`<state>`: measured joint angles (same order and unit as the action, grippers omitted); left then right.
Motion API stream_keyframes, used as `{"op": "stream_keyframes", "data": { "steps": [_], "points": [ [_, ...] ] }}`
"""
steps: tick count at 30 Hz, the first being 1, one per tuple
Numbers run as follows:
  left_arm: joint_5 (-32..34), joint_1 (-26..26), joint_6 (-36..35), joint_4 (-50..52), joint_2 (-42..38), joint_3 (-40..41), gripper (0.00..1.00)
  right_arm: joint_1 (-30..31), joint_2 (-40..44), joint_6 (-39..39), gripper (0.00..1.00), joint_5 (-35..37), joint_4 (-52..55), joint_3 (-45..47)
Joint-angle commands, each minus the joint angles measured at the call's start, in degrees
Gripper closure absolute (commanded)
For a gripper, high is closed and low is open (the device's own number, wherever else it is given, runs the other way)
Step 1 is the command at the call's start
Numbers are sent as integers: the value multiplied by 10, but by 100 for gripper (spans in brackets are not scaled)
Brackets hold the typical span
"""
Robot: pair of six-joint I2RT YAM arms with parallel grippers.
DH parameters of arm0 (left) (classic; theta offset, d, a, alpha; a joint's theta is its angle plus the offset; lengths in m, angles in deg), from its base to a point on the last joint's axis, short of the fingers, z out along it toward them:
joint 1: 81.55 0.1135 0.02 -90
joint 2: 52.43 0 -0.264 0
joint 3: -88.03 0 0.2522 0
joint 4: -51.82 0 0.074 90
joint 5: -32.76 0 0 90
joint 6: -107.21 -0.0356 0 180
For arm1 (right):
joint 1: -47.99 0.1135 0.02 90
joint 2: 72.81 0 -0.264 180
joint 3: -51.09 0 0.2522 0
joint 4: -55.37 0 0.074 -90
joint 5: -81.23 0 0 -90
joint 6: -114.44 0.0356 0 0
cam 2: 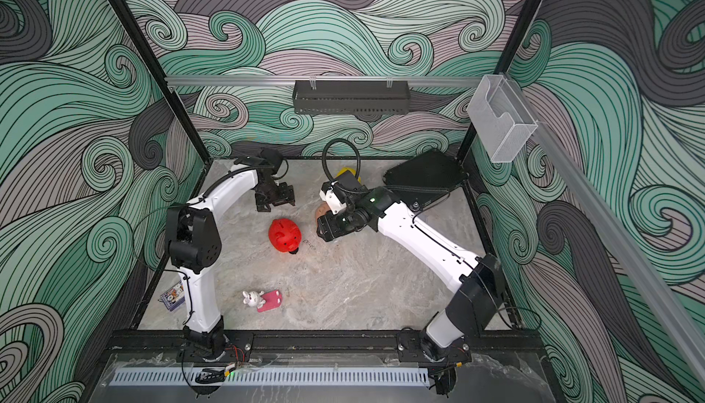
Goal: Close piggy banks
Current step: Move the piggy bank to the center of the board, then turn over the piggy bank at the center of the board.
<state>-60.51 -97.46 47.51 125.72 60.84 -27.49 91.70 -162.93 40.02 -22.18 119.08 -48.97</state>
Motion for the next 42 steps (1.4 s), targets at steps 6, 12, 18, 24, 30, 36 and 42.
{"op": "stream_keyframes", "data": {
  "steps": [6,12,18,24,30,36,42],
  "points": [
    [-57,35,74,-8,-198,162,13,11,-77,65,30,-30,-16,-73],
    [-162,43,103,-51,-312,295,17,14,-147,105,34,-54,-16,-135],
    [-254,45,130,-162,-372,406,19,14,-220,126,38,-74,-16,-201],
    [-224,47,97,-133,-350,388,24,14,-276,141,40,-90,-15,-251],
    [-212,49,89,-128,-322,371,31,14,-304,147,42,-97,-14,-265],
    [-216,51,79,-132,-275,368,35,14,-320,147,43,-102,-14,-269],
    [-211,51,70,-141,-256,370,36,14,-334,143,44,-100,-14,-273]
  ]
}}
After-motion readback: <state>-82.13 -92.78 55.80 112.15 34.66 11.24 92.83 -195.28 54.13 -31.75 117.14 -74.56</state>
